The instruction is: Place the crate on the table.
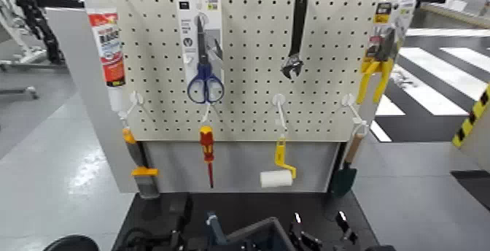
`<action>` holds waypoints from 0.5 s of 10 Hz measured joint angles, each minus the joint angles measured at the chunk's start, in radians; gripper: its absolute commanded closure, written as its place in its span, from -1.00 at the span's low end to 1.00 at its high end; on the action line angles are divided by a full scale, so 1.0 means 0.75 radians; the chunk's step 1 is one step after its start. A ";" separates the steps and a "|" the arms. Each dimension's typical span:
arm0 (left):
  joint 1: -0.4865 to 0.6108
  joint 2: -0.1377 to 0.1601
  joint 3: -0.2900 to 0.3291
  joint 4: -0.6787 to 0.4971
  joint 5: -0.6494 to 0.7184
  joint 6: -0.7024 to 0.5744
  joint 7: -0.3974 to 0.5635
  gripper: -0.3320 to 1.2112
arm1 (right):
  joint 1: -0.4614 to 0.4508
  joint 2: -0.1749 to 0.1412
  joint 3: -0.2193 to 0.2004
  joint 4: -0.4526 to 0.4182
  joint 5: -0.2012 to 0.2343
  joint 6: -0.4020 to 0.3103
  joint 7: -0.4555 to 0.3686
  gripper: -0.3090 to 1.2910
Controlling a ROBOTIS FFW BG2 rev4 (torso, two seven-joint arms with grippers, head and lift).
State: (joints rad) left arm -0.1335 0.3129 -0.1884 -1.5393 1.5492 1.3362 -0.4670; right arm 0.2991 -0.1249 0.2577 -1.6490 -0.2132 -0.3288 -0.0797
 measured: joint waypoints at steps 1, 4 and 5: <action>-0.002 0.000 0.013 0.001 -0.001 0.000 0.023 0.97 | 0.000 0.000 0.000 0.000 0.000 0.000 0.000 -0.43; -0.038 0.005 0.025 0.013 -0.008 0.000 0.034 0.97 | -0.001 0.001 0.002 0.002 0.000 -0.001 0.000 -0.43; -0.056 0.011 0.017 0.024 -0.011 0.001 0.031 0.97 | -0.002 0.002 0.002 0.003 0.000 -0.002 0.000 -0.43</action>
State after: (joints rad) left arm -0.1755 0.3212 -0.1757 -1.5213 1.5413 1.3371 -0.4438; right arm 0.2978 -0.1238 0.2592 -1.6467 -0.2132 -0.3305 -0.0797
